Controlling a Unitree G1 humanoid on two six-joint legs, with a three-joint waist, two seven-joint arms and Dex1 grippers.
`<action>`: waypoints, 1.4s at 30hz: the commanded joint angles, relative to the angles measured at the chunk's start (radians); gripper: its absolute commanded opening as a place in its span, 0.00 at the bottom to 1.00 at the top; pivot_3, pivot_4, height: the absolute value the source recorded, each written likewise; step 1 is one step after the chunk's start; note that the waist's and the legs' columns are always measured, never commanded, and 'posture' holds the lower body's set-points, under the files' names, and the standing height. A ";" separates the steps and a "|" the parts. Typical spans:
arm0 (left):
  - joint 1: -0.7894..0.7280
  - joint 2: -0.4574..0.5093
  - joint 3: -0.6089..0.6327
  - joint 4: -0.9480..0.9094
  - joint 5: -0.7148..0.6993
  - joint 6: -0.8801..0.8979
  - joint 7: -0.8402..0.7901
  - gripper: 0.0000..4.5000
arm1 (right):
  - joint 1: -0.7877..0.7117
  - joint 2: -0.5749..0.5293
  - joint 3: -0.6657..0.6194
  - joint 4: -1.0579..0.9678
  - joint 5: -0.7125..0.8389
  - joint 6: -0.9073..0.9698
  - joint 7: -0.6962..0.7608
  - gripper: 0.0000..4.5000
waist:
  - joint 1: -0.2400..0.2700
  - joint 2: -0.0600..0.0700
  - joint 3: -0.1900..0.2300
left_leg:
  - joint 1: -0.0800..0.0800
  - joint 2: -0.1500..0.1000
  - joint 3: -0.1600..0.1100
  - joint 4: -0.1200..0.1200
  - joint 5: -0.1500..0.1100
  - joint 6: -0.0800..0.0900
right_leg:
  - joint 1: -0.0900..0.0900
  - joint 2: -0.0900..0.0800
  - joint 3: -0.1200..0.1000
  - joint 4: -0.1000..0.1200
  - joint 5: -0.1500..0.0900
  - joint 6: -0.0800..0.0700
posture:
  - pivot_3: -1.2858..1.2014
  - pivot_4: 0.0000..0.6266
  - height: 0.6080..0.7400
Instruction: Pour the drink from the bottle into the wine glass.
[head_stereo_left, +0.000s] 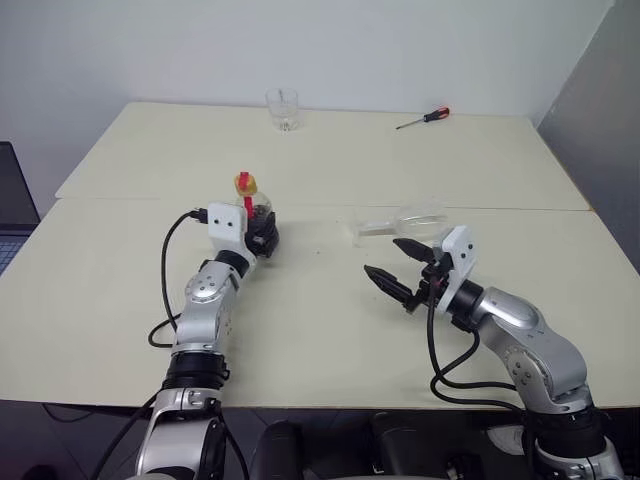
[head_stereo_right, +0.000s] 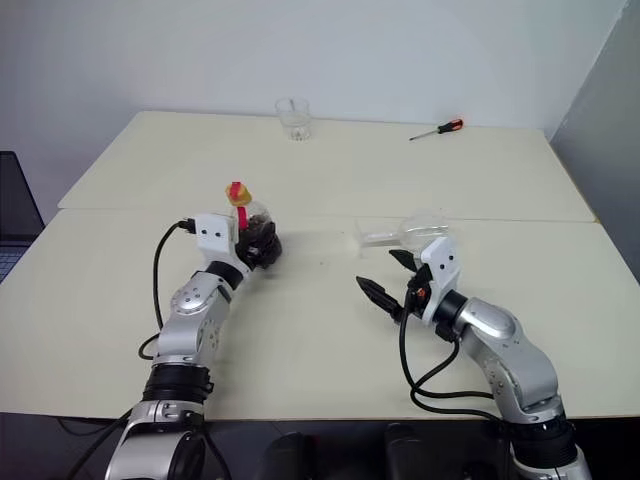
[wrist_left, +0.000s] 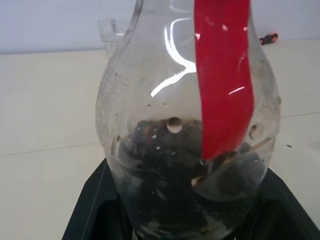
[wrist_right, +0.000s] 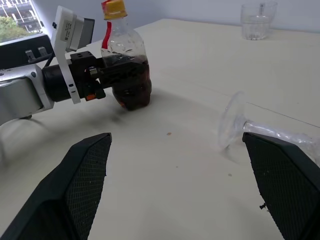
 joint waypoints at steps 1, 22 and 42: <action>0.012 -0.009 -0.016 -0.041 -0.008 -0.007 -0.021 0.43 | -0.049 -0.002 -0.035 -0.052 0.020 0.008 -0.016 1.00 | 0.000 0.000 0.000 | 0.000 0.000 0.000 0.000 0.000 0.000 | 0.000 0.000 0.000 0.000 0.000 0.000 | 0.52 0.24 1.00; 0.008 -0.026 0.003 0.021 -0.019 0.026 -0.003 0.85 | -0.116 -0.012 -0.068 -0.097 0.061 0.138 -0.070 1.00 | 0.000 0.000 0.000 | 0.000 0.000 0.000 0.001 0.000 0.000 | 0.000 0.000 0.000 0.000 0.000 0.000 | 0.52 0.24 1.00; -0.106 -0.005 -0.012 0.118 -0.008 -0.083 -0.053 0.99 | -0.110 -0.003 -0.064 -0.103 0.057 0.129 -0.080 1.00 | 0.000 0.000 0.000 | -0.001 0.000 0.000 0.001 0.000 0.000 | 0.000 0.000 -0.001 0.000 0.000 0.000 | 0.52 0.24 1.00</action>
